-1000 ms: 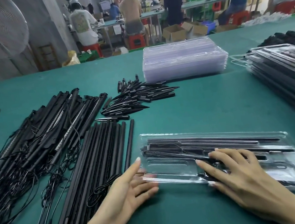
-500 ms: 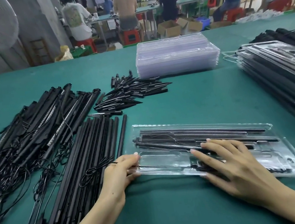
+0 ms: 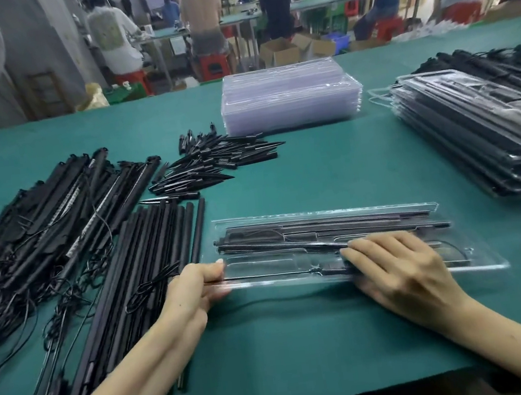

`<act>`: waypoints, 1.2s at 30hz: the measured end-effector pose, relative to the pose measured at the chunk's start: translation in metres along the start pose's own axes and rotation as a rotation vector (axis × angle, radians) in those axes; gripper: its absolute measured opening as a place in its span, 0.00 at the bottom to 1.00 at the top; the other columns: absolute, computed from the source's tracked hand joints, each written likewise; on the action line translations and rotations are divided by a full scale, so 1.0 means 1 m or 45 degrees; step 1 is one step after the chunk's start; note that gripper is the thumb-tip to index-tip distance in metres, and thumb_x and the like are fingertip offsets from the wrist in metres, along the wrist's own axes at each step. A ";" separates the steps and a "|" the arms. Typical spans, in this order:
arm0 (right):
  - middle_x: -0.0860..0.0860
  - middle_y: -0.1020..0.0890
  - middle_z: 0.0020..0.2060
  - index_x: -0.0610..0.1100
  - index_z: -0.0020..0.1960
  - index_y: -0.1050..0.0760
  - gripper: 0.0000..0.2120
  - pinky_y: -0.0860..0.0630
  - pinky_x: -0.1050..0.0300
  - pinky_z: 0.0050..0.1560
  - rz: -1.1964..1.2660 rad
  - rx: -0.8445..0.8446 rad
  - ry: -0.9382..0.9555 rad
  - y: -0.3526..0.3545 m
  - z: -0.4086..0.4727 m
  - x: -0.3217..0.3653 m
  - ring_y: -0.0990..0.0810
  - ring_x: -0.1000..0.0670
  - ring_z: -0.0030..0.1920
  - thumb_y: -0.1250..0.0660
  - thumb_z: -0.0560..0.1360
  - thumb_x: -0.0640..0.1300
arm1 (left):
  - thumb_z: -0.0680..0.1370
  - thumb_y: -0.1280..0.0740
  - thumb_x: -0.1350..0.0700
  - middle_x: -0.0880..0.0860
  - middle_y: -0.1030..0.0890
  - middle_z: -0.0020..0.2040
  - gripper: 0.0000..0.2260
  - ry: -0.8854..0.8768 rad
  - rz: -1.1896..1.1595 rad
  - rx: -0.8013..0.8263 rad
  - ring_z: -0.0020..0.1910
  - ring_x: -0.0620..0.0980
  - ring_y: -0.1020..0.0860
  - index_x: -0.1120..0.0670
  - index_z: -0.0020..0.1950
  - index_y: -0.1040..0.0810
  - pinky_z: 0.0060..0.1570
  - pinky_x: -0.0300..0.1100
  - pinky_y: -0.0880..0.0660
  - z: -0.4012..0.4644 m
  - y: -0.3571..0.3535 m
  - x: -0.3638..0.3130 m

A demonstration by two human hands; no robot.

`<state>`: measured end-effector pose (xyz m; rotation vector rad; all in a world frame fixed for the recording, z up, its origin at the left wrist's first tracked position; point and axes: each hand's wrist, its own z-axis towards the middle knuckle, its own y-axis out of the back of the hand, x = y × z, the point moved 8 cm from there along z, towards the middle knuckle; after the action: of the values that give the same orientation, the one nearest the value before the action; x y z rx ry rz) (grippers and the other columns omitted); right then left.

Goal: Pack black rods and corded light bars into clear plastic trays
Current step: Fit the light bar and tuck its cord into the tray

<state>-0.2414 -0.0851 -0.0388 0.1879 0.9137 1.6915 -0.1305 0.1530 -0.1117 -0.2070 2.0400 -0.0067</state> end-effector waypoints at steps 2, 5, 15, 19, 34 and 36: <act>0.47 0.18 0.38 0.40 0.43 0.18 0.12 0.23 0.55 0.33 -0.043 -0.033 0.016 -0.001 0.007 0.002 0.19 0.45 0.36 0.40 0.77 0.37 | 0.75 0.35 0.67 0.54 0.25 0.36 0.04 0.016 -0.001 0.023 0.34 0.48 0.26 0.61 0.41 0.24 0.24 0.33 0.26 0.001 -0.001 -0.002; 0.46 0.20 0.36 0.40 0.39 0.20 0.16 0.24 0.55 0.31 -0.061 -0.028 0.058 -0.004 0.014 0.007 0.21 0.44 0.34 0.45 0.77 0.34 | 0.75 0.36 0.68 0.54 0.25 0.37 0.05 -0.010 0.002 0.029 0.35 0.48 0.26 0.62 0.39 0.24 0.22 0.31 0.28 0.001 0.000 -0.003; 0.46 0.25 0.30 0.42 0.32 0.26 0.11 0.27 0.54 0.29 -0.185 0.084 0.291 -0.015 0.024 0.024 0.26 0.47 0.30 0.35 0.69 0.30 | 0.76 0.35 0.66 0.56 0.23 0.40 0.03 0.044 -0.053 0.007 0.36 0.49 0.25 0.63 0.42 0.24 0.23 0.31 0.27 0.000 0.005 0.013; 0.46 0.27 0.28 0.43 0.31 0.28 0.13 0.29 0.55 0.27 -0.222 0.163 0.420 -0.017 0.028 0.029 0.28 0.48 0.29 0.43 0.68 0.29 | 0.75 0.35 0.66 0.55 0.23 0.38 0.05 0.027 -0.073 -0.016 0.33 0.48 0.25 0.62 0.40 0.25 0.23 0.31 0.27 -0.001 0.006 0.014; 0.44 0.23 0.33 0.39 0.36 0.23 0.13 0.24 0.52 0.30 -0.046 0.134 0.028 -0.010 0.010 0.006 0.24 0.43 0.32 0.44 0.72 0.31 | 0.74 0.32 0.64 0.54 0.23 0.36 0.03 0.031 -0.133 0.055 0.33 0.48 0.25 0.61 0.40 0.22 0.24 0.32 0.26 -0.004 0.006 0.016; 0.45 0.23 0.33 0.40 0.35 0.24 0.11 0.25 0.52 0.29 -0.086 0.141 0.070 -0.010 0.009 0.009 0.24 0.44 0.31 0.41 0.71 0.32 | 0.74 0.32 0.63 0.54 0.22 0.34 0.03 0.013 -0.128 0.069 0.31 0.47 0.23 0.61 0.41 0.21 0.25 0.33 0.25 -0.005 0.006 0.016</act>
<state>-0.2320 -0.0722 -0.0422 0.1836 1.0445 1.5920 -0.1432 0.1564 -0.1237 -0.2756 2.0354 -0.1260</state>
